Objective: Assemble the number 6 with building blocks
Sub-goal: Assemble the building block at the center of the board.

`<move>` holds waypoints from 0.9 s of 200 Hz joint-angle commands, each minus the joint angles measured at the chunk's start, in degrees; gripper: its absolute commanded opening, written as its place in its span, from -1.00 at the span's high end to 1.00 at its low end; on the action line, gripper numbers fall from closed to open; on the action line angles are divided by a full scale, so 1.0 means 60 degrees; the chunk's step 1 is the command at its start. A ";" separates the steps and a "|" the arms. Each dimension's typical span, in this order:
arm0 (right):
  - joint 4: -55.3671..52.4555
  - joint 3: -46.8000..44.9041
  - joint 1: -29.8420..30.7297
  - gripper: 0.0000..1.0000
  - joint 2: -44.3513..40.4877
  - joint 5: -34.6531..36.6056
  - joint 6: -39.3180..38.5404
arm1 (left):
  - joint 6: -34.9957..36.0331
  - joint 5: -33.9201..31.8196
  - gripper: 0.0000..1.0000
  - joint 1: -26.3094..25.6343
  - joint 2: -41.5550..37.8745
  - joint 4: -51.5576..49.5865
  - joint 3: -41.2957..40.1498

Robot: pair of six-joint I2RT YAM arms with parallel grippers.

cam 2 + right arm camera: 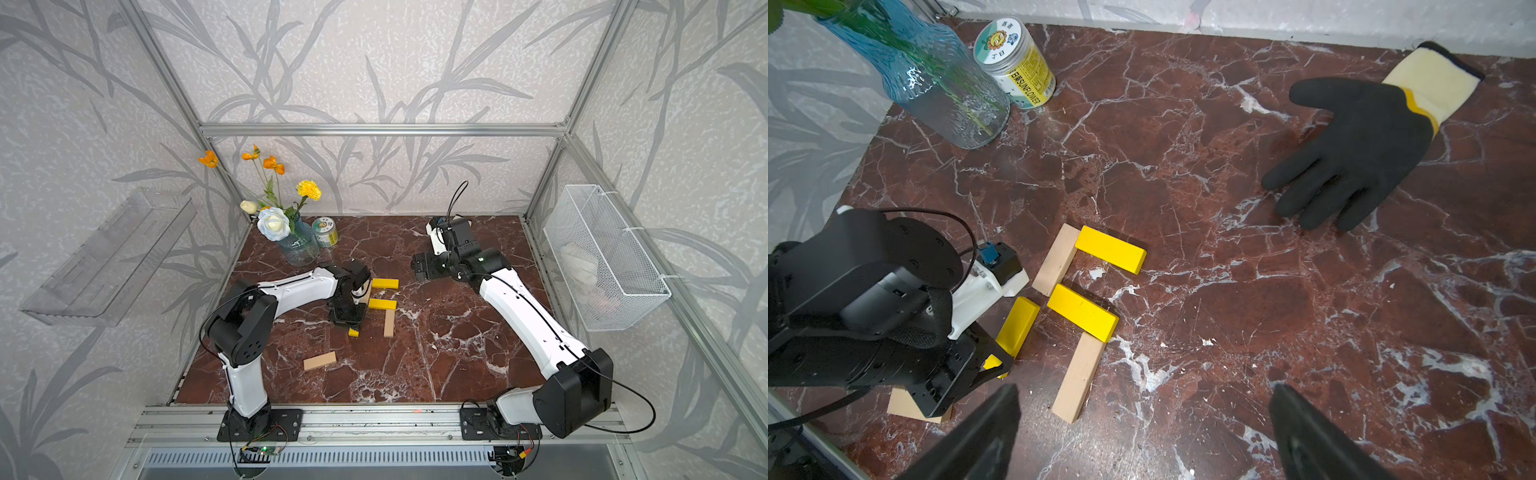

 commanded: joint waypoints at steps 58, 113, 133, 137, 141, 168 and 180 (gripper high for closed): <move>0.0159 -0.0113 -0.0171 -0.89 -0.0357 0.0062 0.0112 | 0.0128 -0.0154 0.46 -0.0113 0.0610 -0.0142 0.0395; 0.0203 -0.0129 -0.0233 -0.88 -0.0327 0.0003 0.0112 | 0.0040 -0.0253 0.46 -0.0124 0.0750 -0.0113 0.0506; 0.0219 -0.0129 -0.0263 -0.88 -0.0313 -0.0030 0.0112 | 0.0031 -0.0279 0.46 -0.0117 0.0811 -0.0115 0.0553; 0.0221 -0.0129 -0.0266 -0.88 -0.0313 -0.0027 0.0119 | 0.0024 -0.0277 0.46 -0.0113 0.0813 -0.0115 0.0564; 0.0221 -0.0124 -0.0277 -0.88 -0.0313 -0.0026 0.0112 | 0.0035 -0.0277 0.46 -0.0113 0.0823 -0.0104 0.0578; 0.0266 -0.0124 -0.0321 -0.88 -0.0298 -0.0057 0.0097 | 0.0024 -0.0301 0.45 -0.0125 0.0904 -0.0126 0.0679; 0.0259 -0.0129 -0.0328 -0.88 -0.0298 -0.0083 0.0097 | 0.0043 -0.0318 0.45 -0.0128 0.0942 -0.0159 0.0734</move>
